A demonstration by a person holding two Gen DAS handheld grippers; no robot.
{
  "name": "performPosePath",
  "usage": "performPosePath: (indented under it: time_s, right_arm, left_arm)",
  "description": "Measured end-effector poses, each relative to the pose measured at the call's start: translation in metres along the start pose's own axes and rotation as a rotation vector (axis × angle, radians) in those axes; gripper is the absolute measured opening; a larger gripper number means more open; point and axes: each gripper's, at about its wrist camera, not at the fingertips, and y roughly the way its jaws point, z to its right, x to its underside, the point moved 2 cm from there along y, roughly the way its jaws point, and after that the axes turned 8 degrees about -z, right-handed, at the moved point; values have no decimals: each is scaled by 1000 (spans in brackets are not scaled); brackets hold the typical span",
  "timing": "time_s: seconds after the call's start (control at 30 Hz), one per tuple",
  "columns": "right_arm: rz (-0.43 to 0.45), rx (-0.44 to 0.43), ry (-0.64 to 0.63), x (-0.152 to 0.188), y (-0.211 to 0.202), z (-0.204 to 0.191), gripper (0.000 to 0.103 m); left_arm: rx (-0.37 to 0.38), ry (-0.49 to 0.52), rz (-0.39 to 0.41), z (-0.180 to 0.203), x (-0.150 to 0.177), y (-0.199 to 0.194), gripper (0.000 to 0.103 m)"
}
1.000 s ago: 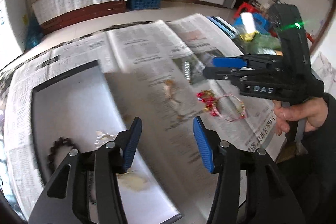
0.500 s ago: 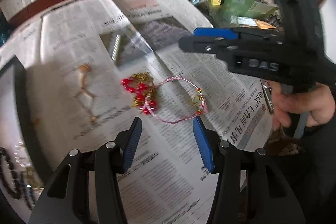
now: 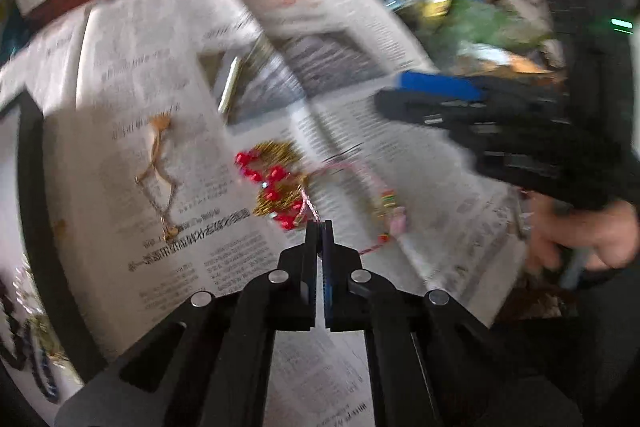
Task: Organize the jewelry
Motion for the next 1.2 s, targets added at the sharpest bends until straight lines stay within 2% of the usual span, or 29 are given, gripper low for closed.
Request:
performPosePath:
  time_s: [0.1, 0.2, 0.37, 0.53, 0.67, 0.8, 0.83, 0.9, 0.97, 1.0, 1.03, 1.2]
  right_arm:
    - [1, -52, 21, -2, 0, -2, 43]
    - [-29, -123, 28, -3, 8, -9, 44]
    - [-85, -127, -21, -4, 28, -31, 44]
    - [-116, -132, -70, -6, 39, -55, 44]
    - [-154, -79, -154, -3, 53, -79, 44]
    - [-187, 28, -217, 0, 71, -91, 44]
    - [-179, 61, -240, 1, 73, -94, 44]
    - [-168, 65, -235, -1, 75, -94, 44]
    - [-151, 72, -231, -2, 76, -93, 38]
    - [-142, 71, -241, -2, 76, -94, 29]
    - [-140, 67, -240, -3, 76, -95, 8]
    - [-58, 123, -208, -14, 61, -82, 7]
  left_arm:
    - [2, 73, 37, 9, 6, -21, 2]
    - [-15, 112, 14, 10, 11, -27, 2]
    - [-42, 101, -47, -7, 27, -18, 2]
    - [-55, 82, -62, -22, 38, -17, 2]
    - [-55, 83, -74, -30, 47, -15, 2]
    - [-50, 75, -90, -36, 54, -13, 2]
    - [-50, 74, -94, -37, 55, -12, 2]
    - [-46, 73, -100, -39, 58, -12, 2]
    - [-43, 77, -100, -40, 60, -13, 2]
    - [-41, 77, -100, -41, 60, -15, 2]
    - [-41, 78, -98, -41, 61, -16, 2]
    - [-36, 57, -69, -51, 61, -30, 2]
